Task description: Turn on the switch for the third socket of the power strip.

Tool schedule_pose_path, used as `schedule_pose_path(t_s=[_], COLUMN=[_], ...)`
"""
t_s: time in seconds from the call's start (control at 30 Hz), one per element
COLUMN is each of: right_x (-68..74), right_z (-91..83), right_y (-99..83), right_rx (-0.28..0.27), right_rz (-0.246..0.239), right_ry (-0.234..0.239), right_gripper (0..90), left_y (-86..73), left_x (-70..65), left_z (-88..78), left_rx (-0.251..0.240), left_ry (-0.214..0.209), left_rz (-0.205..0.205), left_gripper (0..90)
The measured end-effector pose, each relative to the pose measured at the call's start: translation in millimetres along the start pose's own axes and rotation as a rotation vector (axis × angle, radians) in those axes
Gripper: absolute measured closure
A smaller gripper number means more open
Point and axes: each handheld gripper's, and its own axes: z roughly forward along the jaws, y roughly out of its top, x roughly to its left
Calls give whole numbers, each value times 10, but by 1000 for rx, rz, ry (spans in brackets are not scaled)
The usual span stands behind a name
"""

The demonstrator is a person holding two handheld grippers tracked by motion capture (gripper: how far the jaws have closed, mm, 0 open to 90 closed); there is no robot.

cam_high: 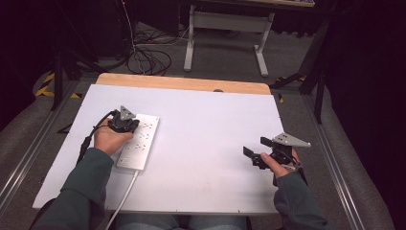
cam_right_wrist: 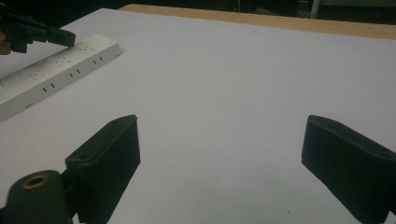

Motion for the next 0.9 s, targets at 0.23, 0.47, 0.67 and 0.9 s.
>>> schedule_pose_path(t_s=[0.23, 0.47, 0.67, 0.9], right_x=[-10, -6, -7, -6], right_z=[-5, -3, 0, -2], right_y=[-3, -3, -2, -2], right_rx=[0, 1, 3, 1], right_rz=[5, 7, 8, 8], right_ry=[-7, -5, -5, -5], right_gripper=[118, 118, 118, 118], left_y=[-7, -11, -17, -21], left_x=[-20, -14, -16, 44], left_z=[-1, 0, -3, -52], left_rx=[11, 7, 5, -29], left_ry=[-9, -15, -10, 5], left_rz=[13, 7, 13, -27], left_gripper=[900, 900, 900, 900])
